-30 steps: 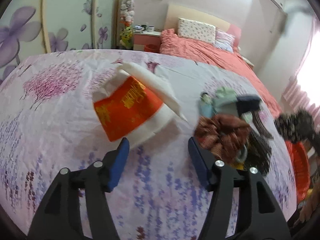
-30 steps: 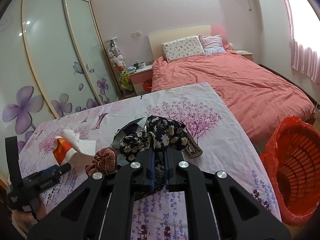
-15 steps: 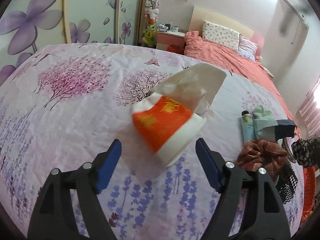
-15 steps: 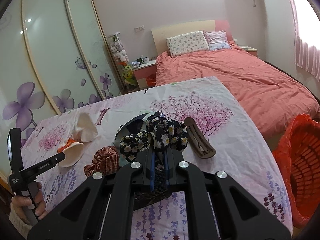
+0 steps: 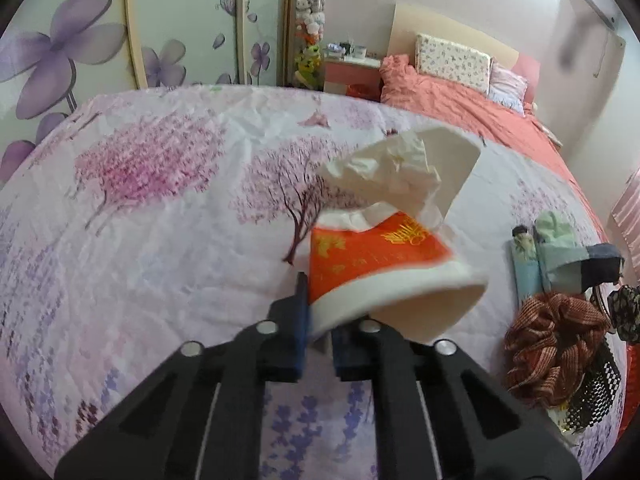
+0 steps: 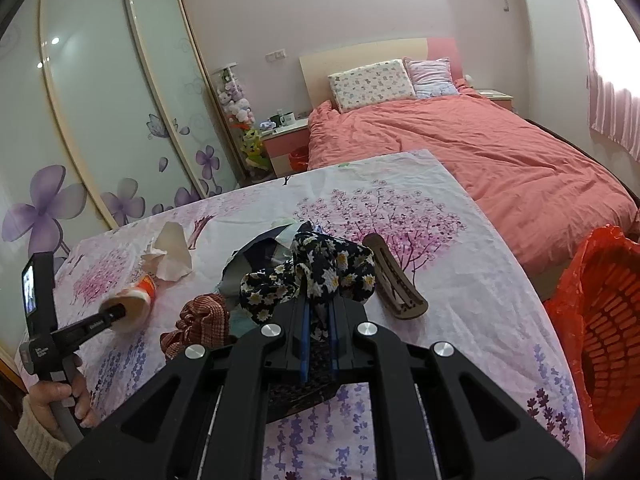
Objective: Collect trash
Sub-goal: 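Lift the paper cup with the left tool while the right tool carries the floral cloth toward the red basket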
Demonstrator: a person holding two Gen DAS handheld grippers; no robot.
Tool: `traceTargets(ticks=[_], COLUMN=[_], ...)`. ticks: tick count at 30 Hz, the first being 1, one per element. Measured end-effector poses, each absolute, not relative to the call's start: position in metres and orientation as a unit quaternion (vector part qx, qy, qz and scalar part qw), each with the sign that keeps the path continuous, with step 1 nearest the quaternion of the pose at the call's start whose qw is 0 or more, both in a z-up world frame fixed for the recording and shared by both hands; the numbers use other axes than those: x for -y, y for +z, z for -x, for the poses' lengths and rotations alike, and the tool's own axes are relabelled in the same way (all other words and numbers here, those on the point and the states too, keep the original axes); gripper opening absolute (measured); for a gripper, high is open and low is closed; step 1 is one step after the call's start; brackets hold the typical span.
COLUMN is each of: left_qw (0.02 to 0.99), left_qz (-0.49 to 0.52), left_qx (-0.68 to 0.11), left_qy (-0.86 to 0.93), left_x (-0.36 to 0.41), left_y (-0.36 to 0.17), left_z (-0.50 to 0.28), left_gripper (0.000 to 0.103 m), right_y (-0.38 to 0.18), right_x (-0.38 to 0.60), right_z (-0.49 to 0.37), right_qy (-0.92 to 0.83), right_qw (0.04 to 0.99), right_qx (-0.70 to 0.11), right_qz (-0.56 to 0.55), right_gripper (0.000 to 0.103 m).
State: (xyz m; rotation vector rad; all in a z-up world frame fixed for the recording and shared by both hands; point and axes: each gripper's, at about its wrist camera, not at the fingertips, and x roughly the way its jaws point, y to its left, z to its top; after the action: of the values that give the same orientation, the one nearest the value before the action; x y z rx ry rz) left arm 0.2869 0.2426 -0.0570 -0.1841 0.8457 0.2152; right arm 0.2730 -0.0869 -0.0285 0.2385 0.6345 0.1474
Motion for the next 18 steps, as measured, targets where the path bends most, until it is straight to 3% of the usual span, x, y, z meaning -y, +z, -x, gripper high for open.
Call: traceTargets(ticks=[9,18], left_qw=[0.921,0.945], left_qz=[0.083,0.067], left_qx=[-0.367,-0.316], left_qy=[0.098,0.047], left_x=[-0.241,-0.188], left_y=[-0.018,0.041], left_z=[-0.26,-0.234], left_gripper=[0.008,0.008], right_y=[-0.018,0.007], right_x=[0.094,0.112], right_z=[-0.263,-0.241], right_qy=[0.072,0.066], right_qw=[0.944,0.953], right_qx=[-0.295,-0.263], right_qz=[-0.128,-0.137], right_gripper=[0.008,0.008])
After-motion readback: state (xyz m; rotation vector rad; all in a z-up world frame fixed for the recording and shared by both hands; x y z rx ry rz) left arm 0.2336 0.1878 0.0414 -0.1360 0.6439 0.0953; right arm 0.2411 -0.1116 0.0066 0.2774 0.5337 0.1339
